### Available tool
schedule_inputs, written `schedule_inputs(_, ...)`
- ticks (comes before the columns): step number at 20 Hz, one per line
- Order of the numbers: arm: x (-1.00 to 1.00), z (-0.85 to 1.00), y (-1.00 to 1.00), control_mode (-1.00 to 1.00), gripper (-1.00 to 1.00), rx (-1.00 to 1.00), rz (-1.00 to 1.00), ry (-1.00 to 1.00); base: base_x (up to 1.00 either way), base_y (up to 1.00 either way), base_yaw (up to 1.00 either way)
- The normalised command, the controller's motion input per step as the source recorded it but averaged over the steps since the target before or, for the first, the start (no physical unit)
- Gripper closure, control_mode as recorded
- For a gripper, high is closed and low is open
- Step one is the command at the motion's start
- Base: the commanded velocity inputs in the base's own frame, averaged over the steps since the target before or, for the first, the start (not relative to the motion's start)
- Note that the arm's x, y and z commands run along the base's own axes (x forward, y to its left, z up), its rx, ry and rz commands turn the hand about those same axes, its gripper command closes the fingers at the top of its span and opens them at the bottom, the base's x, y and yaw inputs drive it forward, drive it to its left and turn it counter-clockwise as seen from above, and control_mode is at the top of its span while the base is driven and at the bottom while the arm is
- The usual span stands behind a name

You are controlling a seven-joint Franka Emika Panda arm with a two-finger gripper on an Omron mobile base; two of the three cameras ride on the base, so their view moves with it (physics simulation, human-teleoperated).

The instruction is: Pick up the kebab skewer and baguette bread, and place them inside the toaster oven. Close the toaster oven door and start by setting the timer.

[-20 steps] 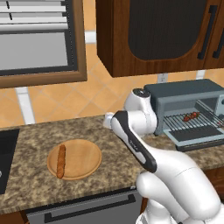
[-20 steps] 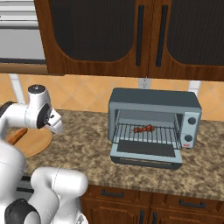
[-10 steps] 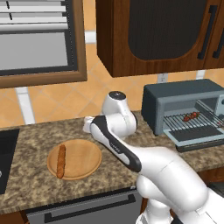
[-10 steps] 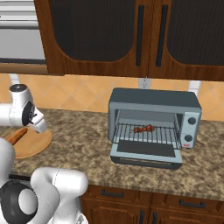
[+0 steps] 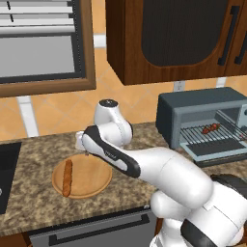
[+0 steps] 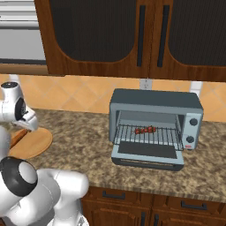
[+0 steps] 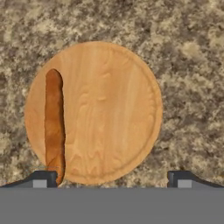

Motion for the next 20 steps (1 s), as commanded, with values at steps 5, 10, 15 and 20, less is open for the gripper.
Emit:
schedule_inputs(5, 0.02, -0.08, 0.81, -1.0, -1.0, -0.1, 0.25, 0.05, 0.0, 0.0, 0.0)
schedule_inputs(10, 0.24, -0.18, 0.42, -1.0, -1.0, -0.02, 0.14, 0.0, 0.0, 0.0, 0.0)
schedule_inputs(15, 0.25, -0.61, 0.01, -1.0, -1.0, 0.0, 0.02, 0.0, 0.0, 0.0, 0.0)
schedule_inputs(20, 0.01, -0.61, 0.14, -1.0, -1.0, 0.0, 0.0, -0.07, 0.0, 0.0, 0.0)
